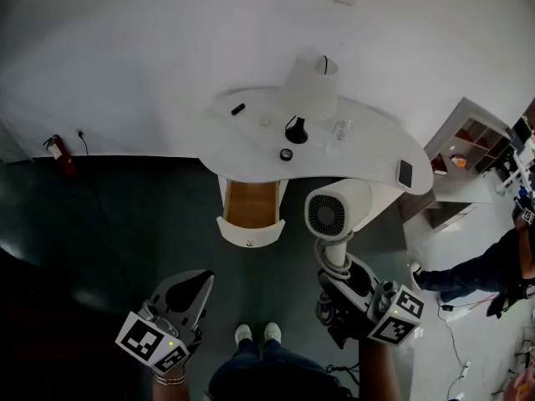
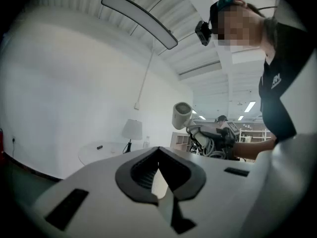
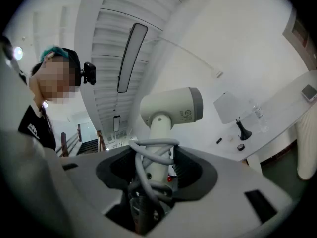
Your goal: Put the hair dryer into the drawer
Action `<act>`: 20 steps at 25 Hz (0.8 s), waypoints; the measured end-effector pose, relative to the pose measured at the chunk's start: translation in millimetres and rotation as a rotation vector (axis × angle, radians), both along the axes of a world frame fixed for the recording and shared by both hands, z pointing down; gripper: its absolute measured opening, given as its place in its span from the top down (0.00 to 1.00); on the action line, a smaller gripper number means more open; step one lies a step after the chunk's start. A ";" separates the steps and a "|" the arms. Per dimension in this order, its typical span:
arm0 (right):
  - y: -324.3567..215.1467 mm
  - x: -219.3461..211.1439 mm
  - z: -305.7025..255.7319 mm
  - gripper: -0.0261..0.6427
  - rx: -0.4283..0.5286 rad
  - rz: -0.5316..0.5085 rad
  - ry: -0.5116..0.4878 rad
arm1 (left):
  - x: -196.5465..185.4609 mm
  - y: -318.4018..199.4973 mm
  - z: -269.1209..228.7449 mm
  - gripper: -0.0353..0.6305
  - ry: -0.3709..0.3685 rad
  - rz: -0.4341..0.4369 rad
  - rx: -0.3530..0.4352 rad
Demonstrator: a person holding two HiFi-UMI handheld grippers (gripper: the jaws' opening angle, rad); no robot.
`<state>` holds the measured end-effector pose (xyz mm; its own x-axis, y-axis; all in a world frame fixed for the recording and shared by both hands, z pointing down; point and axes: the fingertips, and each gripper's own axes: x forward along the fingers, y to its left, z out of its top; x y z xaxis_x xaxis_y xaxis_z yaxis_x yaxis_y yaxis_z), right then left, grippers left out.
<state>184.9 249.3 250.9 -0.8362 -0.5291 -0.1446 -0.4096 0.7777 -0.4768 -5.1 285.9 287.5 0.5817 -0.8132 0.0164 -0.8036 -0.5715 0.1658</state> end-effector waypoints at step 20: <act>9.2 22.1 2.5 0.62 0.014 -0.038 0.046 | 47.8 11.8 -0.4 0.93 -0.039 -0.005 -0.023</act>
<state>207.0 258.5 253.4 -0.8617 -0.4947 -0.1131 -0.4006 0.7999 -0.4468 42.7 297.7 287.1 0.5761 -0.8153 0.0580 -0.8127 -0.5638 0.1471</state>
